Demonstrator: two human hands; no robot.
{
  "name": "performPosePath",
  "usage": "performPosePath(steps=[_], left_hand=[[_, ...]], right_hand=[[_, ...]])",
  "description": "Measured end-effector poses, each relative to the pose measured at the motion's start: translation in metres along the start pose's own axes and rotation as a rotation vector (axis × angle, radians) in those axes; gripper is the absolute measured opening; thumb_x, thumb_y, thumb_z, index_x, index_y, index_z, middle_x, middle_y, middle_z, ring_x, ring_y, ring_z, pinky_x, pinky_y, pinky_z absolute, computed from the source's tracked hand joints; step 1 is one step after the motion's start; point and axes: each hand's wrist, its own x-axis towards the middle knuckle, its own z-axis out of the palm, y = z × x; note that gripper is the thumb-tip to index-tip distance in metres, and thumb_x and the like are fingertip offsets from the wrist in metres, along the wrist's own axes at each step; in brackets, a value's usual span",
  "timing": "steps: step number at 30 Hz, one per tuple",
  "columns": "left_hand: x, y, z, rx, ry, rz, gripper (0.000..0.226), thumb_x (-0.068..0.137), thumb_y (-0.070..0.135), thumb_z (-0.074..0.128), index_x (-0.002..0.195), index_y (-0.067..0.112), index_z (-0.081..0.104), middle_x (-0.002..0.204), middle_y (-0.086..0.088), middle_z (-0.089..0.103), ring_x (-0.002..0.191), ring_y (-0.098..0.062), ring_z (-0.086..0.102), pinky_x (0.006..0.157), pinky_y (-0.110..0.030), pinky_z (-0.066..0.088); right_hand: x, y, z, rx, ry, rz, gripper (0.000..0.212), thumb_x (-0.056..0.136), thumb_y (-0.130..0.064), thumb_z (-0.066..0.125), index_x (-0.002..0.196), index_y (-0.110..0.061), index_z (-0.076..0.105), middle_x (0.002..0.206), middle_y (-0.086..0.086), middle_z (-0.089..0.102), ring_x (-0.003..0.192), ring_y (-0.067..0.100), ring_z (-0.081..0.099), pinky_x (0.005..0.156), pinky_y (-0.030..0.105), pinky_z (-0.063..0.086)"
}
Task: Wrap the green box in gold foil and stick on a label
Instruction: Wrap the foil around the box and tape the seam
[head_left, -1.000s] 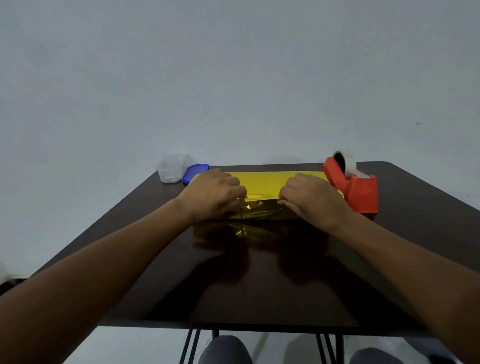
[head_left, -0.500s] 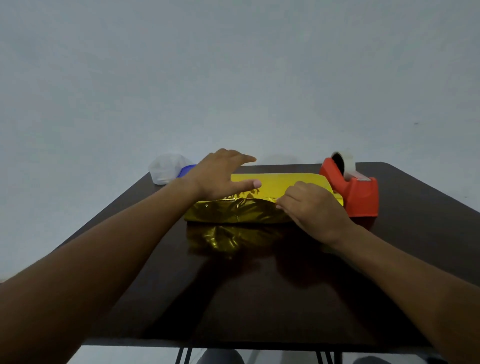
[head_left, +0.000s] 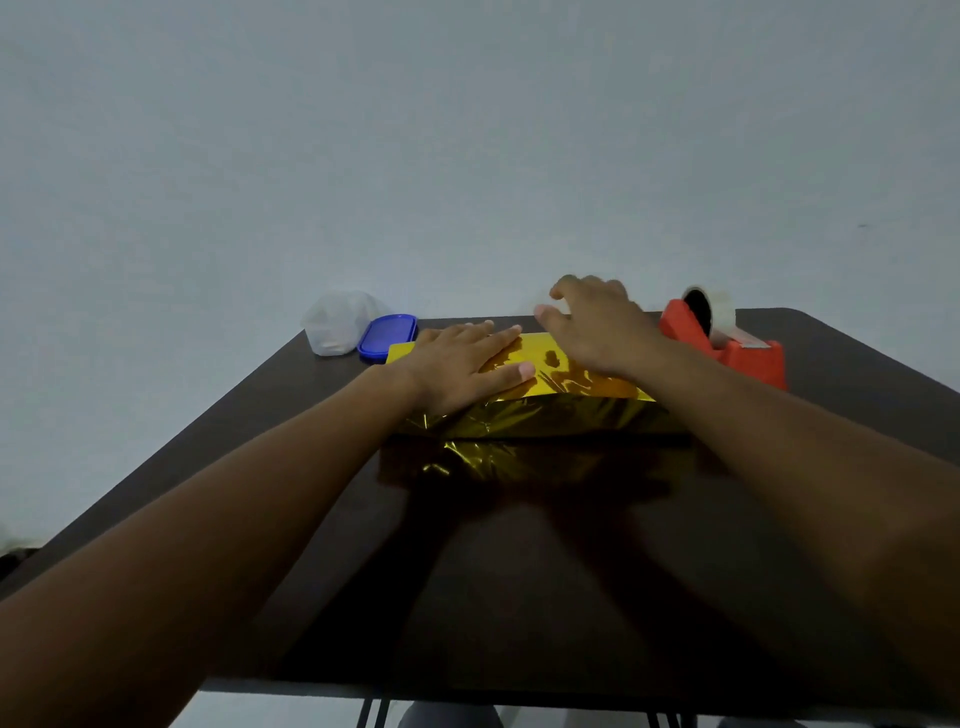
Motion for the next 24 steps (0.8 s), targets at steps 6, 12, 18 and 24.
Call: performPosePath(steps=[6, 12, 18, 24], left_hand=[[-0.004, -0.003, 0.006, -0.026, 0.070, 0.047, 0.095, 0.081, 0.088, 0.018, 0.161, 0.036, 0.014, 0.169, 0.001, 0.018, 0.154, -0.020, 0.016, 0.120, -0.051, 0.014], [-0.010, -0.009, 0.002, 0.050, 0.007, 0.105, 0.112, 0.076, 0.090, 0.043, 0.162, 0.033, 0.001, 0.170, 0.000, 0.006, 0.156, -0.023, 0.007, 0.123, -0.050, 0.012], [-0.015, -0.006, -0.009, 0.229, 0.195, 0.195, 0.108, 0.074, 0.084, 0.058, 0.160, 0.027, 0.024, 0.163, -0.002, 0.030, 0.148, -0.024, 0.028, 0.117, -0.044, 0.024], [-0.030, -0.007, -0.013, 0.235, 0.460, 0.468, 0.049, 0.088, 0.058, 0.054, 0.114, 0.021, 0.074, 0.104, -0.001, 0.074, 0.095, -0.024, 0.067, 0.083, -0.037, 0.049]], right_hand=[[-0.005, 0.020, 0.027, -0.175, -0.227, -0.029, 0.072, 0.101, -0.067, 0.019, 0.159, -0.027, 0.025, 0.166, 0.005, 0.026, 0.154, 0.029, 0.019, 0.122, 0.053, 0.017], [-0.019, 0.031, 0.022, -0.164, -0.225, -0.076, 0.074, 0.098, -0.070, 0.018, 0.161, -0.031, 0.016, 0.169, 0.004, 0.014, 0.156, 0.026, 0.009, 0.123, 0.057, 0.010], [-0.032, 0.030, 0.007, -0.291, -0.008, -0.327, 0.085, 0.086, -0.085, 0.026, 0.146, -0.028, 0.046, 0.149, -0.003, 0.050, 0.137, 0.020, 0.043, 0.115, 0.048, 0.029], [-0.046, 0.038, 0.012, -0.264, 0.131, -0.559, 0.059, 0.087, -0.069, 0.047, 0.117, -0.023, 0.070, 0.116, -0.003, 0.070, 0.108, 0.021, 0.061, 0.092, 0.041, 0.045]])
